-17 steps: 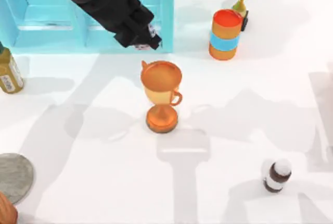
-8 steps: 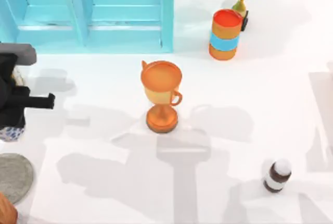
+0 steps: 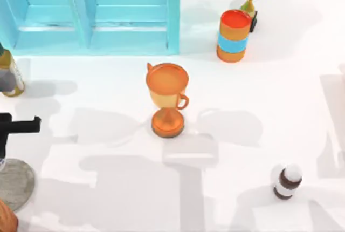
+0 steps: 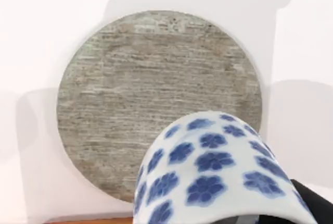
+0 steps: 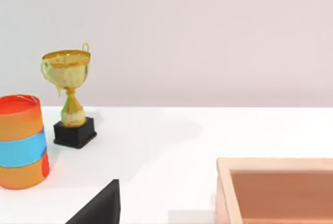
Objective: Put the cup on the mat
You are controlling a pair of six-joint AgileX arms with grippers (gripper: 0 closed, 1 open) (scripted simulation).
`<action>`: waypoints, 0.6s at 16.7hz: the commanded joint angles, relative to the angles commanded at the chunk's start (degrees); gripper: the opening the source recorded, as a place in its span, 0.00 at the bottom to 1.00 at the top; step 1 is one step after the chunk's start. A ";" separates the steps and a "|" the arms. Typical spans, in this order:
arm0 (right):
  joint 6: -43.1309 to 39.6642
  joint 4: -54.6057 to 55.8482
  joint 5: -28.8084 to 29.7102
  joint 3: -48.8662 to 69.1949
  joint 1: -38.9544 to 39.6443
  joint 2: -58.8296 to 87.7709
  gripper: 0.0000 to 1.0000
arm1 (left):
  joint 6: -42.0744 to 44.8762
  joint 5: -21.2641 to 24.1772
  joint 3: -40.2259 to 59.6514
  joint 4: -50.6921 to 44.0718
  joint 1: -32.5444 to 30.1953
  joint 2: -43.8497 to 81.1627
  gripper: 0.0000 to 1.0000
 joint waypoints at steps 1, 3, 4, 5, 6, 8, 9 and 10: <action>0.00 0.00 0.00 0.00 0.00 0.00 1.00 | 0.16 0.04 0.11 0.04 -0.25 0.30 0.00; 0.00 0.00 0.00 0.00 0.00 0.00 1.00 | 0.48 0.15 -0.13 0.55 -0.62 0.43 0.00; 0.00 0.00 0.00 0.00 0.00 0.00 1.00 | 0.96 0.37 -0.40 1.45 -1.15 0.71 0.00; 0.00 0.00 0.00 0.00 0.00 0.00 1.00 | 1.49 0.65 -0.71 2.57 -1.73 0.87 0.00; 0.00 0.00 0.00 0.00 0.00 0.00 1.00 | 1.96 0.96 -1.04 3.93 -2.22 0.82 0.00; 0.00 0.00 0.00 0.00 0.00 0.00 1.00 | 2.64 1.53 -1.59 6.91 -2.87 0.42 0.00; 0.00 0.00 0.00 0.00 0.00 0.00 1.00 | 2.90 1.79 -1.86 8.27 -3.11 0.18 0.00; 0.00 0.00 0.00 0.00 0.00 0.00 1.00 | 3.13 2.01 -2.15 9.56 -3.30 -0.08 0.00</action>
